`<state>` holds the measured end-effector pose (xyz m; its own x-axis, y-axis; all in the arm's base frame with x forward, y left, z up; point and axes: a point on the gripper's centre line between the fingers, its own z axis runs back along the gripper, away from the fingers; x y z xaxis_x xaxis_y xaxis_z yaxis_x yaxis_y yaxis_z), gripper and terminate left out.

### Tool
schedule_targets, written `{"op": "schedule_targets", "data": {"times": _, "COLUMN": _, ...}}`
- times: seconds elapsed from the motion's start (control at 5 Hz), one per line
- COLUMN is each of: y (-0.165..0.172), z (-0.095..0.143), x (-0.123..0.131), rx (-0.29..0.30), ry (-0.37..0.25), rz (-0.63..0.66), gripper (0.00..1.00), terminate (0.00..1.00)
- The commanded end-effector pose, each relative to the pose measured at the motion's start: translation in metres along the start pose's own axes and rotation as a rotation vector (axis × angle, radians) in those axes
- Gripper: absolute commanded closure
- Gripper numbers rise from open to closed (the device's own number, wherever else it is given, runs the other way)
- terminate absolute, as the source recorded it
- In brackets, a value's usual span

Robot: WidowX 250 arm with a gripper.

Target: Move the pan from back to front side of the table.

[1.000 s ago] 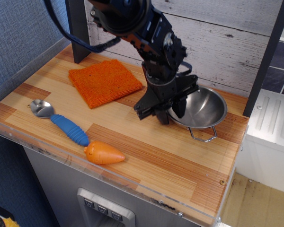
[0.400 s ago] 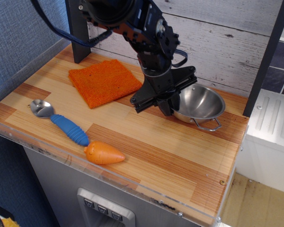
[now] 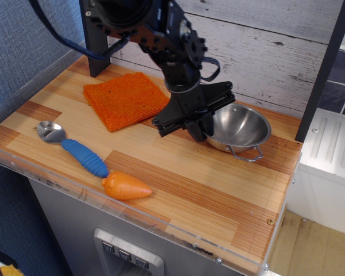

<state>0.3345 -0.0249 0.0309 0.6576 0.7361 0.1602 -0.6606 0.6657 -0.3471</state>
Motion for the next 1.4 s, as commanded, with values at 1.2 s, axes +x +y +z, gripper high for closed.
{"op": "schedule_targets", "data": {"times": 1.2, "y": 0.023, "z": 0.038, "x": -0.050, "rx": -0.237, "ry": 0.208, "rz": -0.940, "gripper": 1.00, "terminate": 0.00}}
